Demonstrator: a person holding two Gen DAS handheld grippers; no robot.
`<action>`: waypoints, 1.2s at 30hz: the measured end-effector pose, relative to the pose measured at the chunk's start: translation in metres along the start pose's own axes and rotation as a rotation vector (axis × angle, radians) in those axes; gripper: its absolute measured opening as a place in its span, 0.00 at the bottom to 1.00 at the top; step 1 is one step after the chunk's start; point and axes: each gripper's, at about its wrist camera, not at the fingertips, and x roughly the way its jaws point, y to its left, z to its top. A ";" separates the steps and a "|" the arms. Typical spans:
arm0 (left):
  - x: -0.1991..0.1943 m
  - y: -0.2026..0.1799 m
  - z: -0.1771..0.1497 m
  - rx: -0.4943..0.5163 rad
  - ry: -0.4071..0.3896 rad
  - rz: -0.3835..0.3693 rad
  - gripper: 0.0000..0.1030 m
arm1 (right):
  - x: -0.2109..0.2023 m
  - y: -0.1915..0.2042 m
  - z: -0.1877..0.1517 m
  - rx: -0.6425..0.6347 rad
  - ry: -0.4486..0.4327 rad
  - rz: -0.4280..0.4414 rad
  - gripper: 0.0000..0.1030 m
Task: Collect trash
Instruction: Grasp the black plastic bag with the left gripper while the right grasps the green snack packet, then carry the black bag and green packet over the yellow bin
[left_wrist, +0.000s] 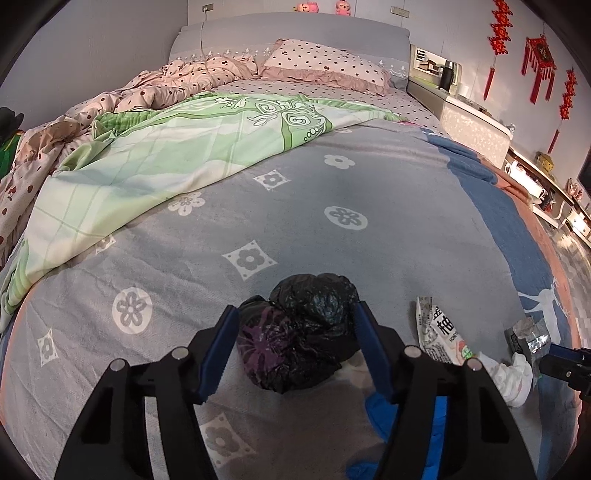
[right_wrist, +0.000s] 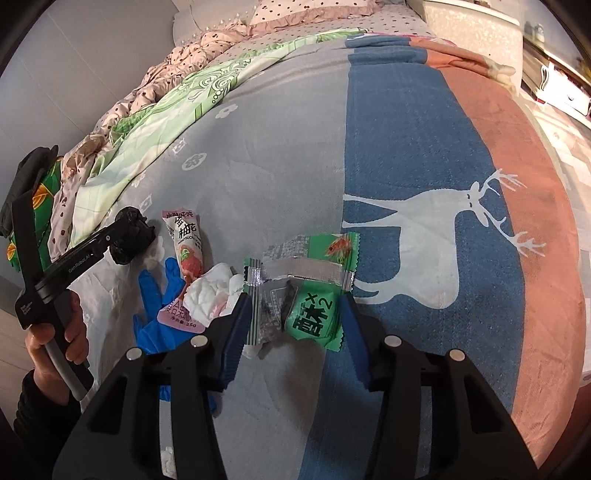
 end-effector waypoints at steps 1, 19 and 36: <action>0.001 -0.001 0.000 0.004 0.000 0.000 0.57 | 0.001 0.000 0.000 0.001 0.001 0.001 0.42; -0.004 0.000 0.004 0.003 -0.030 0.007 0.12 | -0.006 0.007 -0.005 -0.026 -0.029 -0.026 0.24; -0.062 -0.007 0.001 0.002 -0.087 -0.035 0.02 | -0.068 0.008 -0.022 -0.012 -0.100 0.020 0.23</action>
